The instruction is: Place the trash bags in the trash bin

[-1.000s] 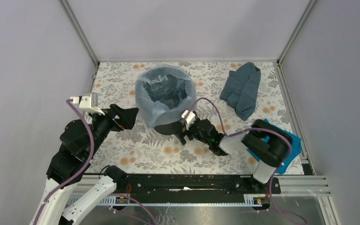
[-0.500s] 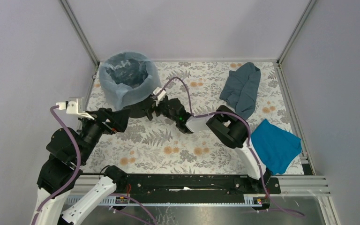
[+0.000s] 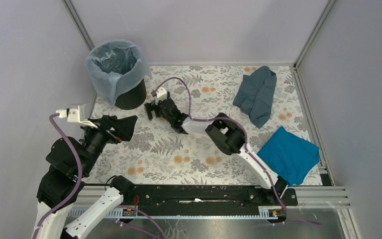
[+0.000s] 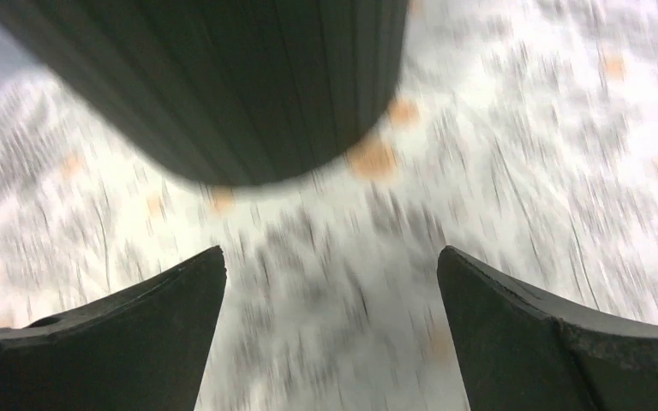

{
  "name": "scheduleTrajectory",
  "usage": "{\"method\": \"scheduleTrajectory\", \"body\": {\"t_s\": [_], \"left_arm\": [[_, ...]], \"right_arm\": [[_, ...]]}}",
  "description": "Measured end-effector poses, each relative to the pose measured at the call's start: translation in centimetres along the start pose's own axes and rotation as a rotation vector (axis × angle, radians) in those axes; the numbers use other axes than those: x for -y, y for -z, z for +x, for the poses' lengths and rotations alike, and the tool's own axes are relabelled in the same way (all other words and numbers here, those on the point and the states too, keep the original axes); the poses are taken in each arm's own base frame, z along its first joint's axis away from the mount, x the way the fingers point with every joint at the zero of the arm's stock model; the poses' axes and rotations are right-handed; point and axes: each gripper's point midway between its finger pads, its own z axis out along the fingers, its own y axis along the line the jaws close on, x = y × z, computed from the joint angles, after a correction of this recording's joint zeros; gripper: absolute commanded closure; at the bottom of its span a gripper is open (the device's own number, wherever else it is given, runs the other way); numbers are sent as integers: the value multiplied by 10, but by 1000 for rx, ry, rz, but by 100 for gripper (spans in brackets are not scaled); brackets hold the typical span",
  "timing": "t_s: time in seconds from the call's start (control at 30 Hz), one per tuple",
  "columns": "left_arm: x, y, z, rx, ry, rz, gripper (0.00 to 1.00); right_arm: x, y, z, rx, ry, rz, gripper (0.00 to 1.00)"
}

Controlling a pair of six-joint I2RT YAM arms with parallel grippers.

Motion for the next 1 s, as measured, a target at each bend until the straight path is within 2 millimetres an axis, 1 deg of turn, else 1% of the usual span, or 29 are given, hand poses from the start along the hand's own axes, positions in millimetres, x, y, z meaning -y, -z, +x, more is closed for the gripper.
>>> {"method": "scheduleTrajectory", "body": {"t_s": [0.03, 0.07, 0.1, 0.17, 0.2, 0.23, 0.27, 0.3, 0.4, 0.43, 0.47, 0.5, 0.53, 0.57, 0.6, 0.67, 0.7, 0.73, 0.8, 0.9, 1.0], "left_arm": [[1, 0, -1, 1, 0, 2, 1], [1, 0, -2, 4, -1, 4, 1], [3, 1, -5, 9, -5, 7, 1], [5, 0, -11, 19, -14, 12, 1], [7, -1, -14, 22, -20, 14, 1], [9, -2, -18, 28, -29, 16, 1], [11, -5, -23, 36, -38, 19, 1], [13, -8, -28, 44, -47, 20, 1], [18, -18, -38, 61, -67, 15, 1], [19, -23, -41, 68, -72, 13, 1], [20, -27, -42, 68, -77, 9, 1], [21, -33, -43, 69, -82, 5, 1], [22, -39, -44, 69, -86, -1, 1], [23, -45, -45, 68, -88, -4, 1], [24, -51, -45, 64, -90, -8, 1], [26, -60, -45, 59, -90, -12, 1], [27, -64, -47, 57, -90, -13, 1], [29, -67, -48, 57, -89, -13, 1], [33, -72, -54, 62, -86, -11, 1], [40, -75, -66, 82, -78, -3, 1], [47, -75, -81, 110, -70, 5, 1]], "right_arm": [[5, 19, 12, -61, 12, 14, 0], [9, 35, 18, -103, 18, 27, 0], [14, 64, 26, -167, 25, 41, 0], [21, 108, 18, -219, 37, 68, 0], [25, 137, 7, -238, 42, 83, 0], [27, 158, -7, -240, 43, 90, 0], [30, 184, -27, -238, 42, 101, 0], [31, 209, -56, -221, 36, 108, 0], [35, 265, -148, -119, -1, 135, 0], [39, 291, -183, -84, -18, 153, 0], [41, 310, -208, -52, -33, 163, 0], [45, 333, -234, -25, -49, 181, 0], [51, 356, -255, 0, -66, 203, 0], [56, 376, -270, 21, -81, 220, 0], [63, 400, -285, 40, -97, 245, 0], [75, 438, -301, 65, -122, 278, 0], [80, 454, -305, 71, -129, 293, 0], [86, 474, -311, 82, -137, 309, 0], [93, 499, -321, 103, -146, 324, 0], [103, 534, -341, 162, -164, 344, 0], [106, 552, -355, 210, -175, 342, 0]]}}
